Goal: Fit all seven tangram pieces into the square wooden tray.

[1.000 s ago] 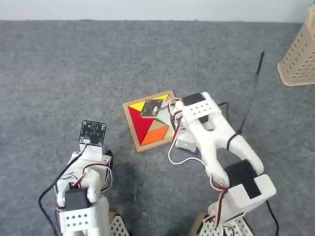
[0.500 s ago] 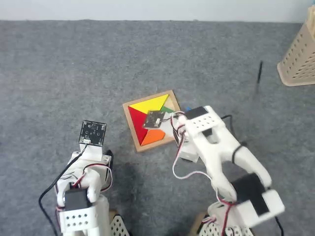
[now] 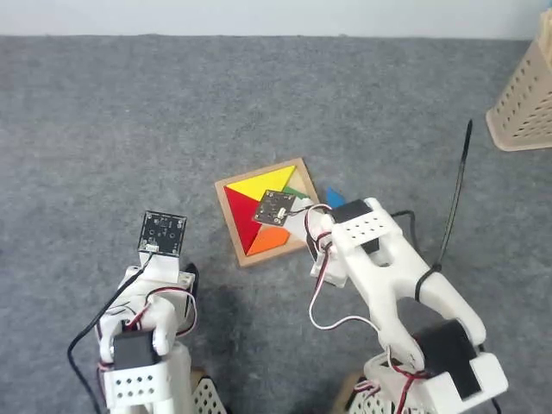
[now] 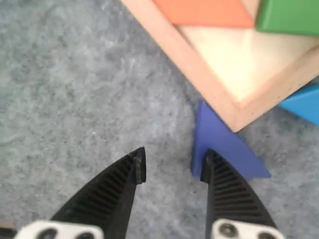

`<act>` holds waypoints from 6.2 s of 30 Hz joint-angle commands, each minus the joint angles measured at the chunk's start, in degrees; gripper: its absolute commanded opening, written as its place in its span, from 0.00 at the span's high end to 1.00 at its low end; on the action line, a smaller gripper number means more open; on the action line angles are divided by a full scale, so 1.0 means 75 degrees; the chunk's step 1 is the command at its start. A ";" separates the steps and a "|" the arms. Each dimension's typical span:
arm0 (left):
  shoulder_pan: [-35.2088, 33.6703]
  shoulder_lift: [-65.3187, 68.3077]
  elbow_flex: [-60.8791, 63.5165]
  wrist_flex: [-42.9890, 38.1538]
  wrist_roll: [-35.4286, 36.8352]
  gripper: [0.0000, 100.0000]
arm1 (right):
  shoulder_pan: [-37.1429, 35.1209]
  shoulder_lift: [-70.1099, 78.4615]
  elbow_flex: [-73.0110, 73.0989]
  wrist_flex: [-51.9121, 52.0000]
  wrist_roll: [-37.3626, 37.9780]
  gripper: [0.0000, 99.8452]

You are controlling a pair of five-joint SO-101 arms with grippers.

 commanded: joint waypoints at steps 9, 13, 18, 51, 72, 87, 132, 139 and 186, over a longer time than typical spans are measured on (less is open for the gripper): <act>0.0012 -0.0047 -0.0088 0.0035 -0.0035 0.83 | 0.0990 -0.0674 -0.1090 0.0217 -0.2661 0.81; 0.0012 -0.0047 -0.0088 0.0035 -0.0035 0.83 | 0.0826 -0.0229 -0.1641 0.0264 -0.6142 0.81; 0.0012 -0.0047 -0.0088 0.0035 -0.0035 0.83 | 0.0358 0.0897 -0.2555 0.0463 -1.0127 0.80; 0.0012 -0.0047 -0.0088 0.0035 -0.0035 0.83 | 0.1928 0.3768 -0.4290 0.1999 -1.2167 0.80; 0.0012 -0.0047 -0.0088 0.0035 -0.0035 0.83 | 0.2784 0.3698 -0.5533 0.2995 -1.1710 0.81; 0.0012 -0.0047 -0.0088 0.0035 -0.0035 0.83 | 0.2421 0.4296 -0.6060 0.3264 -1.2155 0.80; 0.0012 -0.0047 -0.0088 0.0035 -0.0035 0.83 | 0.3206 0.4366 -0.5826 0.2514 -0.6658 0.93; 0.0012 -0.0047 -0.0088 0.0035 -0.0035 0.83 | 0.3089 0.2514 -0.4091 0.1471 -0.6646 0.93; 0.0012 -0.0047 -0.0088 0.0035 -0.0035 0.83 | 0.2127 0.2338 -0.2766 0.0721 -0.8018 0.78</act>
